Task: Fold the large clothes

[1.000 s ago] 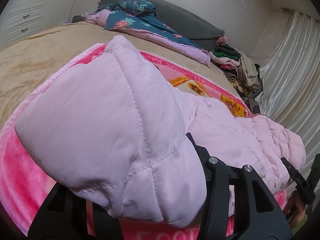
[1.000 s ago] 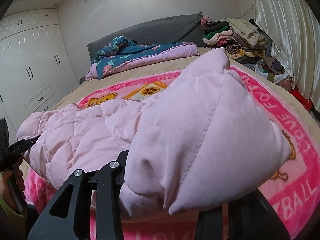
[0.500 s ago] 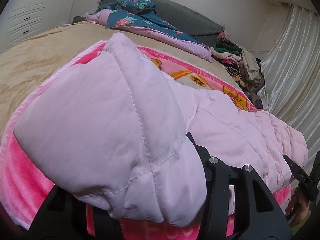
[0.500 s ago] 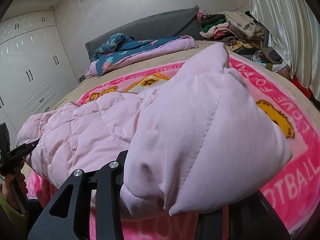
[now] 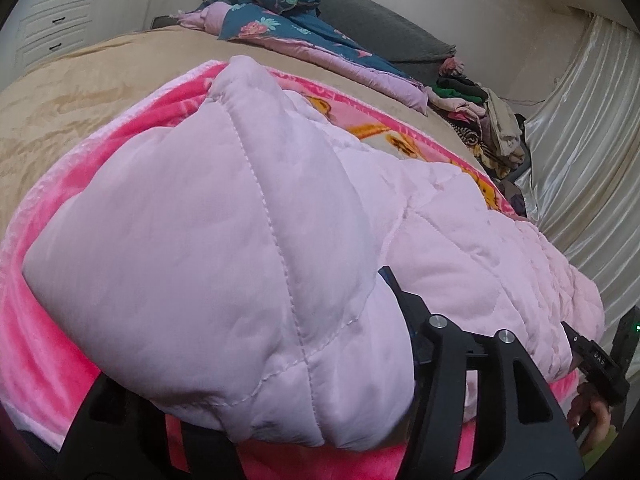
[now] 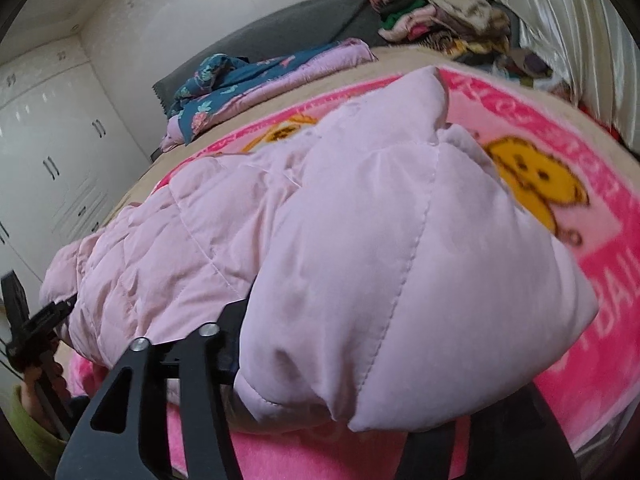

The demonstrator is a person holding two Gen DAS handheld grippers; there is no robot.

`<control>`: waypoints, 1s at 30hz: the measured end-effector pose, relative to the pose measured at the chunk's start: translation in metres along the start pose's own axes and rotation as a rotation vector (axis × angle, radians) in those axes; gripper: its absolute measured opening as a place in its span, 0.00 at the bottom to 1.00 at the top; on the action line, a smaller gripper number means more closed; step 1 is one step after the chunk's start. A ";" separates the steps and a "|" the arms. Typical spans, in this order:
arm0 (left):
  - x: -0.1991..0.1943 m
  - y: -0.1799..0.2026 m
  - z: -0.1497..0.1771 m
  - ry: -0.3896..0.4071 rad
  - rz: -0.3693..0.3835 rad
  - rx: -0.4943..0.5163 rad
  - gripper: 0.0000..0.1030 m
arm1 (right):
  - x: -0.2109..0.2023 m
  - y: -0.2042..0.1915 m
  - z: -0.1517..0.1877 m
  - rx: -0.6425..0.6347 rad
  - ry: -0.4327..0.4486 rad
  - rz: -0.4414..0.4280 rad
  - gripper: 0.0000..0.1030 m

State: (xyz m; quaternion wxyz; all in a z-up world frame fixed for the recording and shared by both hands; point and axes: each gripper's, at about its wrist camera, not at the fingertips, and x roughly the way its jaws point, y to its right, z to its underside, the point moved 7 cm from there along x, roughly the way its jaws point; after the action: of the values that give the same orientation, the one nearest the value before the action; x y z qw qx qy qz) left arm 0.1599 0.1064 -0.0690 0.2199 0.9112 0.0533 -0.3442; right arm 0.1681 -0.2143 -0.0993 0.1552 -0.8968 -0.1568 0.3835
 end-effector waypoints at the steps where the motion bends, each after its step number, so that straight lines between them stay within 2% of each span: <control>1: 0.000 0.000 0.001 -0.006 0.000 -0.002 0.52 | 0.000 0.002 0.003 0.009 -0.009 -0.001 0.66; 7: -0.003 -0.008 0.012 -0.056 0.000 -0.035 0.69 | -0.003 0.011 0.016 0.049 -0.051 0.007 0.87; 14: -0.020 -0.013 0.024 -0.079 -0.024 -0.024 0.90 | -0.022 0.013 0.029 0.014 -0.069 0.040 0.91; 21: -0.047 -0.011 0.031 -0.060 -0.062 0.007 0.91 | -0.050 0.007 0.034 -0.027 -0.032 0.080 0.94; 30: -0.085 0.000 0.020 0.026 -0.082 0.053 0.91 | -0.095 -0.022 0.029 -0.134 0.076 0.090 0.96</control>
State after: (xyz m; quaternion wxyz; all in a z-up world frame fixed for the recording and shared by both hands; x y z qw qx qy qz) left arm 0.0833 0.1017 -0.0269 0.1806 0.9181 0.0843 -0.3425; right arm 0.0804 -0.2277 -0.0491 0.0833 -0.9252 -0.1354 0.3445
